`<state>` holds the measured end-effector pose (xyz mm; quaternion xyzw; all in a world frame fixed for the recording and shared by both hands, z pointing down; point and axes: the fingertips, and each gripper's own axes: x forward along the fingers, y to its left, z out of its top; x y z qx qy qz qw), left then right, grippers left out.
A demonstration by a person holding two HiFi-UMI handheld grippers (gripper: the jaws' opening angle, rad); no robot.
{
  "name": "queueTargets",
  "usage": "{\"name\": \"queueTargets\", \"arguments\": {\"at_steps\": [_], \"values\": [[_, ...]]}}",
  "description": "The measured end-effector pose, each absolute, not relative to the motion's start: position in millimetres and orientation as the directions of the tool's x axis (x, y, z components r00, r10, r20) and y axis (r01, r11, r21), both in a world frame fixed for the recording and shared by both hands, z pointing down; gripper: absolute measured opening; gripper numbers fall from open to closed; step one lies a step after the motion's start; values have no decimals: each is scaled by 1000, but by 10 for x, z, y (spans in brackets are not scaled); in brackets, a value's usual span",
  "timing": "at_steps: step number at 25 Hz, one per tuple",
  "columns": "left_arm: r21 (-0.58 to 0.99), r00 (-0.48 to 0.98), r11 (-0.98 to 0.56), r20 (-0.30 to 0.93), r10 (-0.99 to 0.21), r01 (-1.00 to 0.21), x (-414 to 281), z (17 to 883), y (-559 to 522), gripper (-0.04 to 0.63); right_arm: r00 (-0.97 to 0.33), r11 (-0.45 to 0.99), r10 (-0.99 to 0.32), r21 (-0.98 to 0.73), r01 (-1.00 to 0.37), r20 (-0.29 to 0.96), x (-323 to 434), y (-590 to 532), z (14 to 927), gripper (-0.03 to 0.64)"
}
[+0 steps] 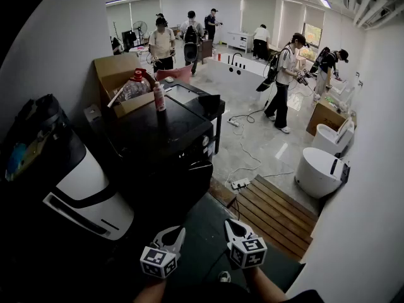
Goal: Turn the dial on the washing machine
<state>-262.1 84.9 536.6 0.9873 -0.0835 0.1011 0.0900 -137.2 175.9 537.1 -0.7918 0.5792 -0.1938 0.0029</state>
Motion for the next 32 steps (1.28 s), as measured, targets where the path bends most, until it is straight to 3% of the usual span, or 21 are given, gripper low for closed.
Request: {"name": "queueTargets", "arguments": {"at_steps": [4, 8, 13, 22, 32], "values": [[183, 961, -958, 209, -182, -222, -2474, 5381, 903, 11, 188, -254, -947, -247, -935, 261, -1284, 1770, 5326, 2], [180, 957, -952, 198, -211, -247, -2314, 5383, 1001, 23, 116, -186, -962, -282, -941, 248, -1201, 1780, 5261, 152], [198, 948, -935, 186, -259, -294, -2109, 5444, 1198, 92, 42, -117, -961, -266, -957, 274, -1017, 1865, 5382, 210], [221, 923, -908, 237, -304, -356, -1930, 5666, 1268, 130, -25, -70, -956, -311, -948, 291, -805, 1859, 5506, 224], [245, 925, -905, 252, -286, -347, -1327, 5728, 719, 135, -35, -72, -943, -306, -949, 330, -288, 1333, 5609, 225]]}}
